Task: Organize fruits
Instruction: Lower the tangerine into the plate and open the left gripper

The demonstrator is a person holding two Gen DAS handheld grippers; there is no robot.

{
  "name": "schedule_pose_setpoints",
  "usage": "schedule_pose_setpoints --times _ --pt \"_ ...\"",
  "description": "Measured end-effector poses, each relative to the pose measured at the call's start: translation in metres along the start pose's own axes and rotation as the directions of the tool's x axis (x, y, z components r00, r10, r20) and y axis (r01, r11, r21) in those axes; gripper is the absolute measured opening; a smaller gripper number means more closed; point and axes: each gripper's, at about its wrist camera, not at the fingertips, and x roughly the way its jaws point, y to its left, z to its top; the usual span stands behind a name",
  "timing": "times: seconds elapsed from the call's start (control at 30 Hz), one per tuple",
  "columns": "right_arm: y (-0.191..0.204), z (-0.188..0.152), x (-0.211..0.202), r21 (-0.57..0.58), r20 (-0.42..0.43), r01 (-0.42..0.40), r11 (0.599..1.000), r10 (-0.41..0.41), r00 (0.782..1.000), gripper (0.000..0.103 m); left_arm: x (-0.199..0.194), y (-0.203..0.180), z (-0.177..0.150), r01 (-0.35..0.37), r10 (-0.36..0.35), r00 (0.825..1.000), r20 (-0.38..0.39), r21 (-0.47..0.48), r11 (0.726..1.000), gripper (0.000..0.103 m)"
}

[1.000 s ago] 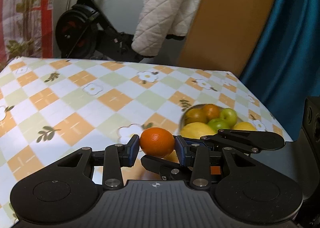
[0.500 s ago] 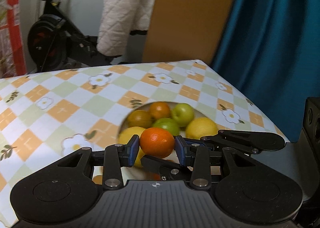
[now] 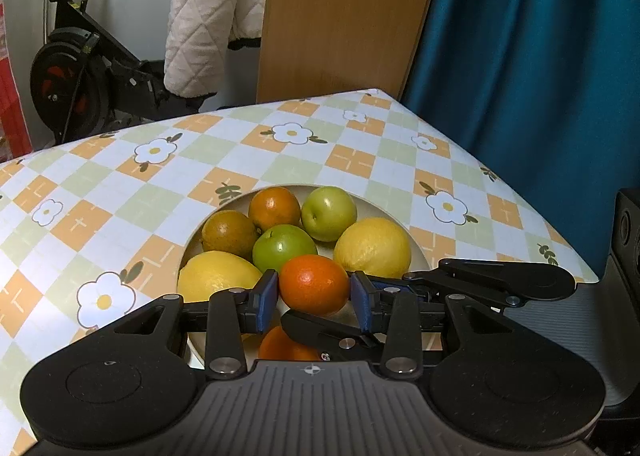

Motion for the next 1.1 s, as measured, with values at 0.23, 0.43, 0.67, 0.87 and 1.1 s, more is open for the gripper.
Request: schedule_pose_setpoints --times 0.23,0.43,0.67,0.87,1.1 --pt "-0.006 -0.004 0.005 0.026 -0.016 0.002 1.000 -0.002 1.000 0.035 0.009 -0.002 0.000 0.003 -0.003 1.000 -0.024 0.001 1.000 0.042" --pt "-0.009 -0.006 0.007 0.042 -0.016 0.000 0.999 0.000 1.000 0.036 0.013 -0.002 0.000 0.002 -0.002 0.999 -0.032 0.000 1.000 0.042" --pt "-0.011 -0.007 0.009 0.069 -0.018 0.004 0.998 -0.003 1.000 0.040 0.019 -0.001 0.001 0.018 -0.018 0.999 -0.043 -0.003 1.000 0.041" --pt "-0.012 -0.008 0.009 0.072 -0.020 0.007 0.997 -0.006 1.000 0.040 0.018 -0.001 0.000 0.015 -0.015 0.999 -0.041 -0.002 1.000 0.041" --pt "-0.009 -0.007 0.004 0.053 0.008 0.006 0.999 -0.007 1.000 0.040 0.008 -0.002 0.000 -0.008 0.008 1.000 -0.008 0.003 1.000 0.046"
